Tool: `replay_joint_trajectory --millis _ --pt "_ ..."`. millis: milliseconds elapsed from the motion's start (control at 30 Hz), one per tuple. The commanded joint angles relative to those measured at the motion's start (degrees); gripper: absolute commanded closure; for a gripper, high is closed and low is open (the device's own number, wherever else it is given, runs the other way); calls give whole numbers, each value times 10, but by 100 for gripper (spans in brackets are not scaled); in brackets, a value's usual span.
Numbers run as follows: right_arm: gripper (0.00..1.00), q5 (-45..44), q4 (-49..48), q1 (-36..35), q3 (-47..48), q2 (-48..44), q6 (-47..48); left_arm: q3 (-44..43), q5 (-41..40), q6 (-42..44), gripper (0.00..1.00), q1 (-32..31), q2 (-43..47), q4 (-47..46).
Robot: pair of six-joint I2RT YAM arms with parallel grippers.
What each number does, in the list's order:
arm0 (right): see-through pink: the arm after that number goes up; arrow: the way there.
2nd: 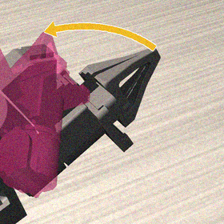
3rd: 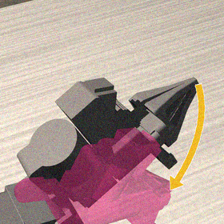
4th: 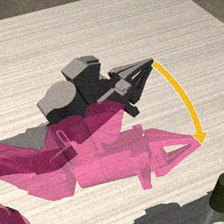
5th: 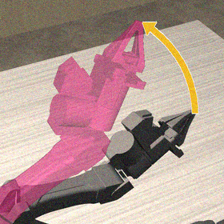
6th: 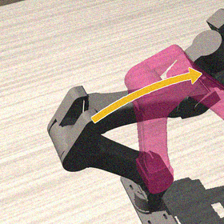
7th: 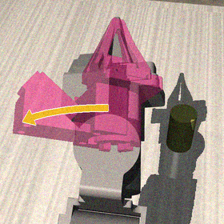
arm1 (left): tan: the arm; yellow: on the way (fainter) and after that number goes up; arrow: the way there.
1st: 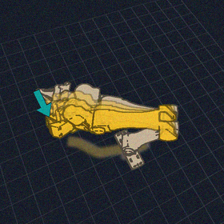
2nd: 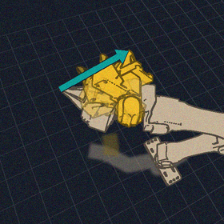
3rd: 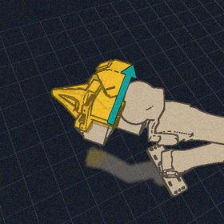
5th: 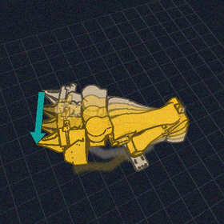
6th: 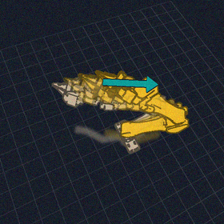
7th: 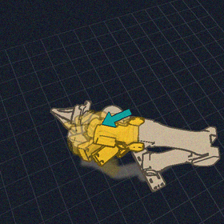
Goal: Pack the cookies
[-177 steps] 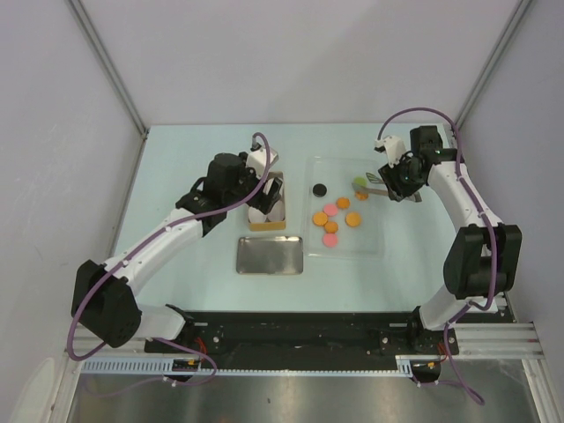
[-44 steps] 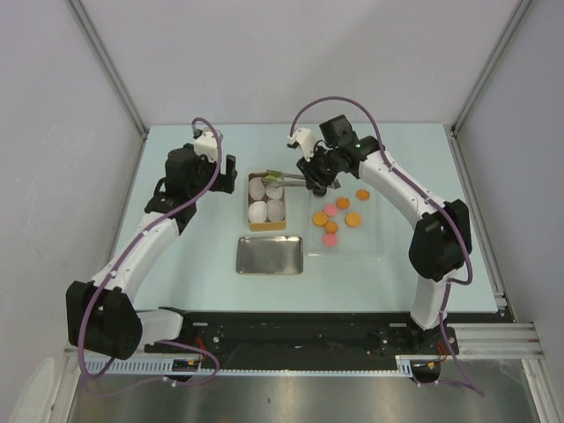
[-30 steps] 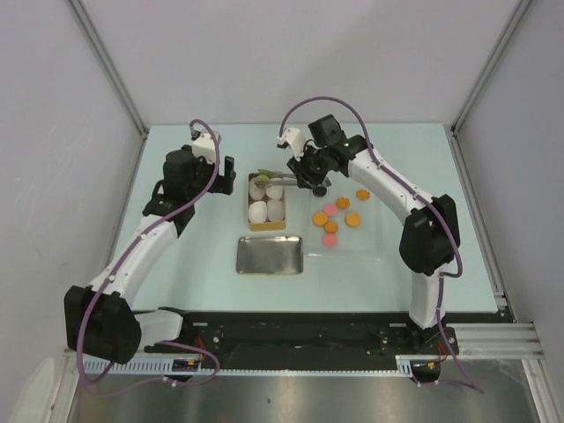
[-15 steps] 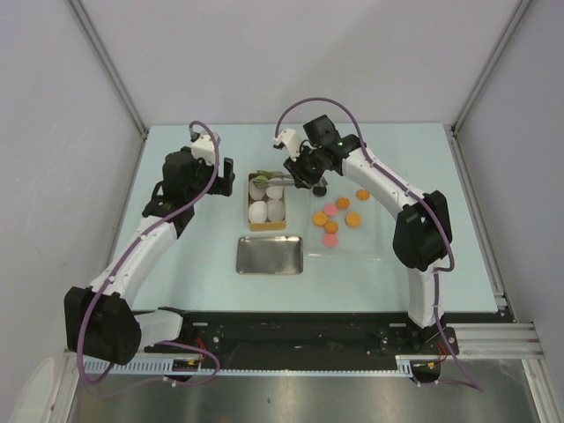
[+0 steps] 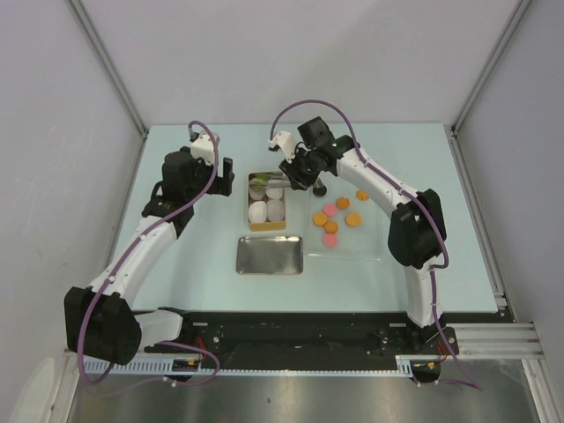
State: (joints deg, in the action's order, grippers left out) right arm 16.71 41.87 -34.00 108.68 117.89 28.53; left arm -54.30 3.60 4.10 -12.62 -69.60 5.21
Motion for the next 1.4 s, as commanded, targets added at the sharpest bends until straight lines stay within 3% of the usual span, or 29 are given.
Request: replay_joint_trajectory --millis 0,167,567,967,1367 --pt "70 -4 -10 -5 33 4 5 4 11 6 13 6 14 -14" --pt "61 -4 -7 -5 33 5 6 4 15 6 13 7 14 -13" --pt "50 -4 -4 -5 28 -5 6 4 20 2 13 8 11 -12" --pt "55 -12 -12 -1 -4 -70 -3 6 25 -2 13 8 16 -12" --pt "55 -7 -30 52 -121 -193 -11 6 34 -6 13 8 24 -7"
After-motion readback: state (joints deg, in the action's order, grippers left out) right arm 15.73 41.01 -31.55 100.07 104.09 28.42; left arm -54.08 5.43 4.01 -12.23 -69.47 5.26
